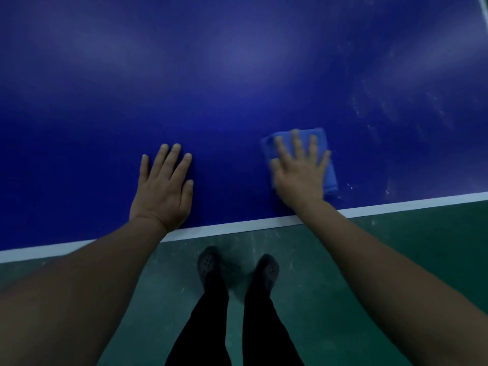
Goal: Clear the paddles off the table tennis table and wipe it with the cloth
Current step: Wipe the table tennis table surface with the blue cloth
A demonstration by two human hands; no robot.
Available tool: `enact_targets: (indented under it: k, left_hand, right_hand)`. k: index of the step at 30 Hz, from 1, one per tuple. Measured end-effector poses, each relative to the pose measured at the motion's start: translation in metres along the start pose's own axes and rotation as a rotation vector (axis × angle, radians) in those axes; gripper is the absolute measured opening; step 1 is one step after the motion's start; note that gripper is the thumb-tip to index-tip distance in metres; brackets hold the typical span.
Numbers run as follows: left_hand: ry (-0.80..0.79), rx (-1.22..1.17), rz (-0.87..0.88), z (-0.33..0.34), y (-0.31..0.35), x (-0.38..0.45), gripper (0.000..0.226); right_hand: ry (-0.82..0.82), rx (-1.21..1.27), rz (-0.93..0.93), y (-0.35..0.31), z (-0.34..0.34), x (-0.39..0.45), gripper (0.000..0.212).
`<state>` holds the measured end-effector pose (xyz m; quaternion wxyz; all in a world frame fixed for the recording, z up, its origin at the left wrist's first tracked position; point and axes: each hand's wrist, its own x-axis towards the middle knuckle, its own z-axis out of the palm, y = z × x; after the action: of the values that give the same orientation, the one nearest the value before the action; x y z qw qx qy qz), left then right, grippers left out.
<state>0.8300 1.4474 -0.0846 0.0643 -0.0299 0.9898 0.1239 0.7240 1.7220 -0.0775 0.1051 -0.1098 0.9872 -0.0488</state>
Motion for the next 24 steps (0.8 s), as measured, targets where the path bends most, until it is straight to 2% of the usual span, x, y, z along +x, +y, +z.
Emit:
enact_targets:
  k: [3, 5, 6, 8, 12, 14, 15, 17, 19, 20, 22, 24]
  left_hand:
    - [0.017, -0.013, 0.001, 0.001, -0.001, 0.0, 0.064]
    - [0.019, -0.016, 0.003, 0.003, -0.001, 0.001, 0.064]
    - [0.02, -0.014, 0.001, 0.003, -0.002, 0.001, 0.064]
    - [0.023, -0.014, -0.003, 0.003, -0.003, 0.001, 0.064]
    - [0.017, -0.006, -0.005, 0.003, -0.004, 0.001, 0.063]
    - [0.011, 0.001, -0.005, 0.002, -0.004, 0.001, 0.063]
    - [0.008, 0.003, -0.006, 0.002, -0.003, 0.001, 0.063]
    - [0.013, 0.009, -0.01, 0.002, -0.003, 0.0, 0.063]
    - [0.018, 0.01, -0.008, 0.002, -0.005, 0.0, 0.063]
    - [0.02, 0.01, -0.007, 0.003, -0.006, 0.0, 0.063]
    - [0.029, 0.008, -0.008, 0.004, -0.006, 0.0, 0.063]
    - [0.034, 0.005, -0.002, 0.005, -0.005, 0.0, 0.063]
  right_hand:
    - [-0.057, -0.136, -0.782, -0.027, 0.018, -0.049, 0.055]
    - [-0.128, -0.229, -1.079, -0.002, 0.012, -0.053, 0.054]
    - [-0.142, -0.25, -1.112, 0.011, 0.005, -0.042, 0.055]
    - [-0.149, -0.272, -0.973, 0.031, -0.007, -0.012, 0.054]
    - [-0.096, -0.126, -0.336, 0.031, -0.019, 0.035, 0.058]
    - [-0.04, -0.089, -0.126, -0.004, -0.01, 0.031, 0.058]
    - [-0.023, -0.085, -0.116, -0.023, -0.002, 0.021, 0.058]
    - [-0.032, -0.056, -0.299, -0.055, 0.014, -0.013, 0.057]
    - [-0.036, -0.045, -0.47, -0.047, 0.021, -0.045, 0.054]
    - [-0.023, -0.041, -0.458, -0.026, 0.02, -0.049, 0.055]
    - [-0.001, -0.047, -0.209, 0.034, 0.01, -0.041, 0.058]
    - [-0.007, -0.032, 0.194, 0.1, -0.003, -0.034, 0.058]
